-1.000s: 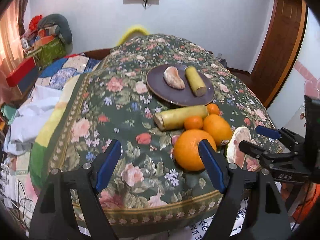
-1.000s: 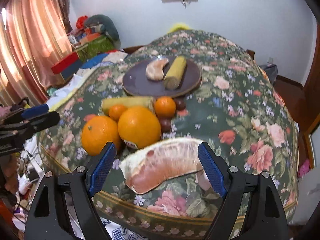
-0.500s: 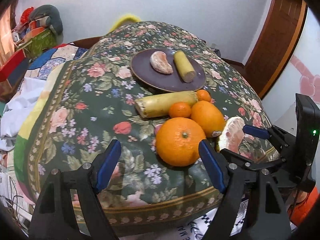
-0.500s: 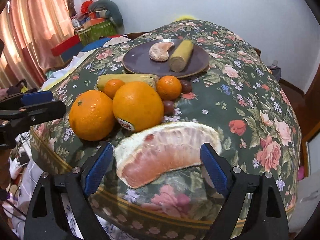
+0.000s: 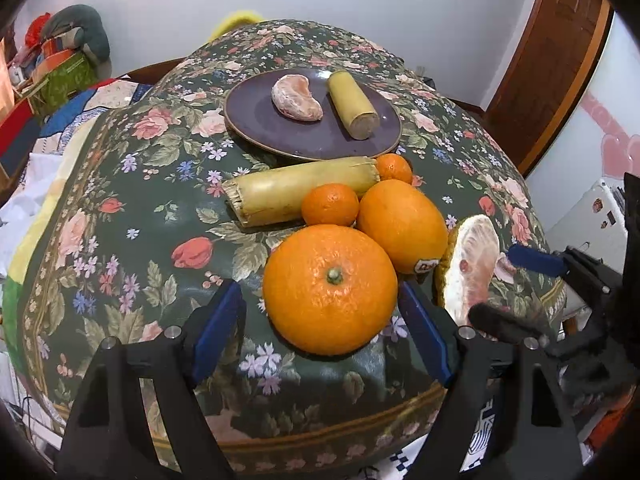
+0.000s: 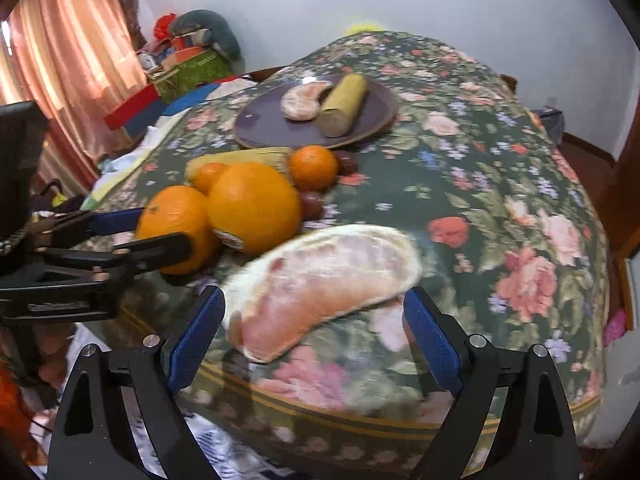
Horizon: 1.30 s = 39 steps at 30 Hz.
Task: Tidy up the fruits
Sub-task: 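Grasp the large orange with left tool while right tool grasps the large pomelo segment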
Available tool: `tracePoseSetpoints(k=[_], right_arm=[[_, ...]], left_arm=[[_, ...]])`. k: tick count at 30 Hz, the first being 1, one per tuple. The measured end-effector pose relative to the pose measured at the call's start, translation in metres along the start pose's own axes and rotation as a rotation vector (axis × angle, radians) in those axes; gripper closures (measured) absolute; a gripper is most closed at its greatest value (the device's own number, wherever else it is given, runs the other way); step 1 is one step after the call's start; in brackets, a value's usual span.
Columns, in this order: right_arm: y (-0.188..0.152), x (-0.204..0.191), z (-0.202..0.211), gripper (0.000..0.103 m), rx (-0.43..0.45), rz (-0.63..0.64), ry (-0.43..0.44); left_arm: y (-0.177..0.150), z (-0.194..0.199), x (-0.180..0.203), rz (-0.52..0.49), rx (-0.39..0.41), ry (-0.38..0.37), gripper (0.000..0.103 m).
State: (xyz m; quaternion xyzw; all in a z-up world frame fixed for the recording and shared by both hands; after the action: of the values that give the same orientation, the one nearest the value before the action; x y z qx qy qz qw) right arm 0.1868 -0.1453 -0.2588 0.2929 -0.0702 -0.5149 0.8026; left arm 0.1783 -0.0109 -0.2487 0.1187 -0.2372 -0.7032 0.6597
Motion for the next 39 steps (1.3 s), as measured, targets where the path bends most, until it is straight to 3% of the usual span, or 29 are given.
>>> tracePoseSetpoints(k=[2, 7, 11, 14, 19, 23, 30, 39], right_arm=[[0.001, -0.007, -0.007, 0.01, -0.009, 0.007, 0.009], [-0.001, -0.015, -0.018, 0.0, -0.014, 0.054, -0.051], [-0.004, -0.008, -0.021, 0.003, -0.032, 0.102, -0.111], [-0.006, 0.008, -0.019, 0.006, -0.051, 0.064, -0.05], [-0.01, 0.034, -0.008, 0.009, -0.047, 0.059, -0.13], [-0.012, 0.056, -0.003, 0.014, -0.054, -0.017, -0.119], [-0.002, 0.049, -0.008, 0.014, -0.04, -0.063, -0.091], [0.018, 0.048, -0.021, 0.012, -0.006, -0.124, -0.084]], left_arm=[[0.001, 0.0, 0.002, -0.011, 0.003, -0.041, 0.034], [-0.002, 0.004, 0.0, -0.044, 0.01, -0.033, 0.035], [-0.005, 0.01, -0.009, -0.047, 0.014, -0.007, 0.035], [-0.006, 0.014, -0.021, -0.022, 0.014, 0.003, 0.035], [-0.008, 0.019, -0.045, 0.023, 0.019, 0.045, 0.035], [-0.009, 0.02, -0.051, 0.039, 0.018, 0.043, 0.034], [-0.007, 0.012, -0.045, 0.02, 0.02, 0.087, 0.034], [-0.006, 0.003, -0.049, 0.046, -0.003, 0.059, 0.034]])
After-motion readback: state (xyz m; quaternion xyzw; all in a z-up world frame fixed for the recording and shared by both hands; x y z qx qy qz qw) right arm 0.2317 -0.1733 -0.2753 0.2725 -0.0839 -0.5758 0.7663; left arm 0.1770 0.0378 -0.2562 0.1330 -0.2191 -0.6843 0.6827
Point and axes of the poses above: each gripper's, at about its wrist camera, not at the fingertips, and z roughly against the way its jaws point, x to its right, y to its top, the point moved 7 cm from there along -z, roughly the way its jaws point, and after that the axes turned 5 degrees about -x, right-handed, at the moved point
